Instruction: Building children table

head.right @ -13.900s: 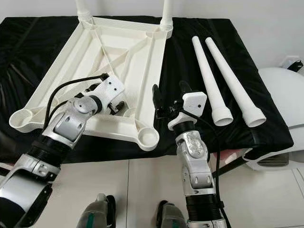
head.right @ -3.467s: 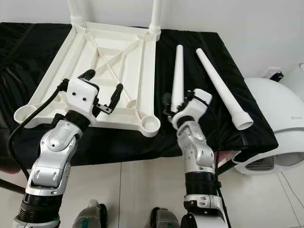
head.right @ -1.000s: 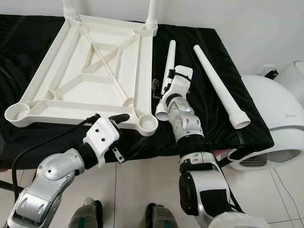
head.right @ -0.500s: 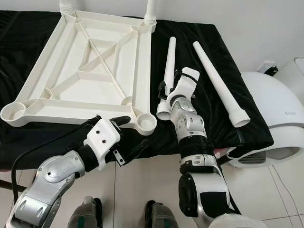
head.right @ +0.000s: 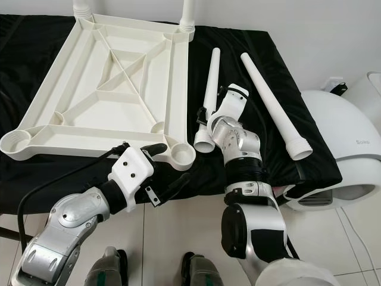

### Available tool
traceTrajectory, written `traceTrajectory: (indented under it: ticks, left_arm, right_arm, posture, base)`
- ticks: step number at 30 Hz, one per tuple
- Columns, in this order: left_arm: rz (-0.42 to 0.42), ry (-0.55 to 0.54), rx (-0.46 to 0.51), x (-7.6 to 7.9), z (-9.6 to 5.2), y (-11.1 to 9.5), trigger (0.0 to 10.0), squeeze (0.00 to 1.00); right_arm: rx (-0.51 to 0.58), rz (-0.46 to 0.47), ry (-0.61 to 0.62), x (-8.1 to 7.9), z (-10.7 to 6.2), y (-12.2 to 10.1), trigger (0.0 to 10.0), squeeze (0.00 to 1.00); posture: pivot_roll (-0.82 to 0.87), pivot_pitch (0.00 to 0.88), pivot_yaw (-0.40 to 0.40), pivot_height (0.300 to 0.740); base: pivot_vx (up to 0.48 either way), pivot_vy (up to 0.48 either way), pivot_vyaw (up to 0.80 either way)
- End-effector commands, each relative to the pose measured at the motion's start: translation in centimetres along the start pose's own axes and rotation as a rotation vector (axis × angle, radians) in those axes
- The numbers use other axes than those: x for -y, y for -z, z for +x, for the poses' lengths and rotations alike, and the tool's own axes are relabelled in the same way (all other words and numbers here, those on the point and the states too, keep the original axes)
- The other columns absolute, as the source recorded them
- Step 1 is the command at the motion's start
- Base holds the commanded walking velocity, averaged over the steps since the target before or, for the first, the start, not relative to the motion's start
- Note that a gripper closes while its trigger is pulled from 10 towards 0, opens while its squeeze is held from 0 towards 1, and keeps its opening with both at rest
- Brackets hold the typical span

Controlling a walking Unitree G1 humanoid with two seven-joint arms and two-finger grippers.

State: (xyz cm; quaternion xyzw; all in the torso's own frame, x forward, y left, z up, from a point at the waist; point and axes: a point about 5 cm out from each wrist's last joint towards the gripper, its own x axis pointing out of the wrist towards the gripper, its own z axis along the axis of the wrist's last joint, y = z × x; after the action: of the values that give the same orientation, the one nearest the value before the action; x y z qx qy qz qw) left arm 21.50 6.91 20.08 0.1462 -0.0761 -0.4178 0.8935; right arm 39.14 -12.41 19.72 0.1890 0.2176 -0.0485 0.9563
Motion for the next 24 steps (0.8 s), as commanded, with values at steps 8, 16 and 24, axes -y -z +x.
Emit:
traceTrajectory:
  ticks: [8, 16, 24]
  left_arm:
    - [0.0, -0.079, 0.005, -0.2, 0.3, -0.3, 10.0, 0.0]
    - [-0.001, -0.095, 0.016, -0.3, 0.5, -0.5, 10.0, 0.0]
    - [0.0, -0.101, 0.019, -0.5, 0.6, -0.5, 10.0, 0.0]
  right_arm:
    - [-0.26, 0.048, 0.003, -0.5, 0.3, 1.6, 5.8, 0.0]
    - [-0.273, 0.055, 0.077, 0.3, 0.6, 1.6, 0.0, 0.0]
    - [-0.233, 0.026, 0.098, 0.6, 0.6, 0.7, 0.0, 0.0]
  posture:
    - [0.13, 0.228, -0.08, 0.74]
    - [0.14, 0.22, -0.09, 0.74]
    - [0.13, 0.23, -0.089, 0.74]
  base:
    - [0.0, 0.0, 0.0]
    - [0.0, 0.0, 0.0]
    - [0.0, 0.0, 0.0]
